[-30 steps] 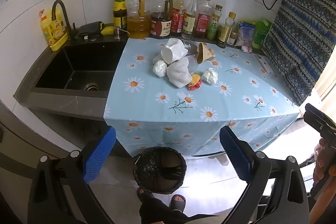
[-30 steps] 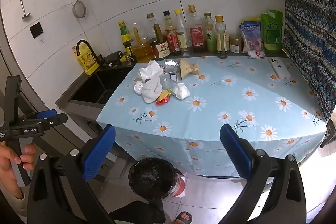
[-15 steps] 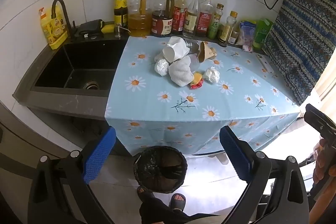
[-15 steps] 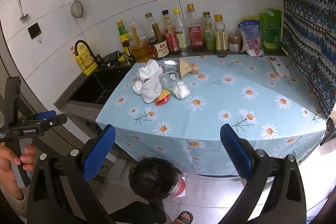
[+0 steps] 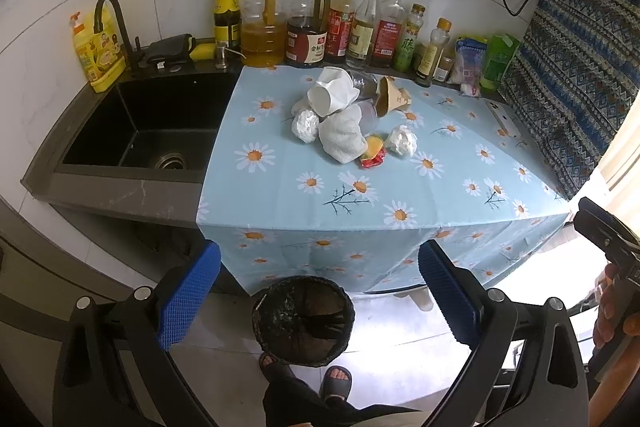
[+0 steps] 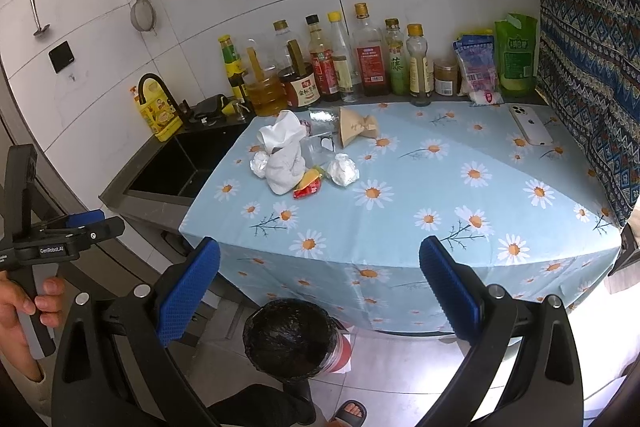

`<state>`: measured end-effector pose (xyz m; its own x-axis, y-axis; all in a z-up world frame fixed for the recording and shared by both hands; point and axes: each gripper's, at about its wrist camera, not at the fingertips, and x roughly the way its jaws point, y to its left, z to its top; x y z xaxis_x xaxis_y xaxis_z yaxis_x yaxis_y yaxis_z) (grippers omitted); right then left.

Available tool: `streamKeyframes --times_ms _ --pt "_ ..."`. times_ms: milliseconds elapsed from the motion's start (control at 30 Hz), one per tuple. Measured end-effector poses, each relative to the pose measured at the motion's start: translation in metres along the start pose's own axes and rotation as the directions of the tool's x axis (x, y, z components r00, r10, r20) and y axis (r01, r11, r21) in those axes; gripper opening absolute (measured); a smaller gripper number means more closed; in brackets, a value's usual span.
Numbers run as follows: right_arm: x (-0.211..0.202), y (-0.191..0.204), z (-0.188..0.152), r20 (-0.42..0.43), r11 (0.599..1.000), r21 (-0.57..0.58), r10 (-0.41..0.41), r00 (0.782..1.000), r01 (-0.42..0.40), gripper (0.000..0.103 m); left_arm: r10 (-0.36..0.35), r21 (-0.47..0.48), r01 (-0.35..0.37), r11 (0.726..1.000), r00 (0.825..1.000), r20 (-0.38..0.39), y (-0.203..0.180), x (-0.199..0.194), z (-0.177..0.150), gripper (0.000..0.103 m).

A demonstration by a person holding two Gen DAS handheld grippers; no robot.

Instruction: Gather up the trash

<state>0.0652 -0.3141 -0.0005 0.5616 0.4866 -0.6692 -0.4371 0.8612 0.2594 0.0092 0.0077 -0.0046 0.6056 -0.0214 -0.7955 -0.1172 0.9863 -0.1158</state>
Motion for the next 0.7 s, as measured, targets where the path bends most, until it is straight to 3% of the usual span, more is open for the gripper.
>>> streamKeyframes --times_ms 33,400,700 --pt "0.014 0.007 0.002 -0.002 1.000 0.005 -0.005 1.000 0.005 0.099 0.002 0.000 -0.002 1.000 1.000 0.000 -0.001 0.000 0.000 0.096" --pt "0.016 -0.004 0.006 -0.006 1.000 0.007 0.006 1.000 -0.006 0.099 0.006 -0.010 -0.006 1.000 1.000 -0.007 -0.003 0.004 0.001 0.096" --pt "0.017 0.009 0.002 -0.009 1.000 0.012 -0.007 1.000 0.007 0.099 0.000 -0.005 0.000 1.000 1.000 -0.018 -0.001 0.004 0.002 0.096"
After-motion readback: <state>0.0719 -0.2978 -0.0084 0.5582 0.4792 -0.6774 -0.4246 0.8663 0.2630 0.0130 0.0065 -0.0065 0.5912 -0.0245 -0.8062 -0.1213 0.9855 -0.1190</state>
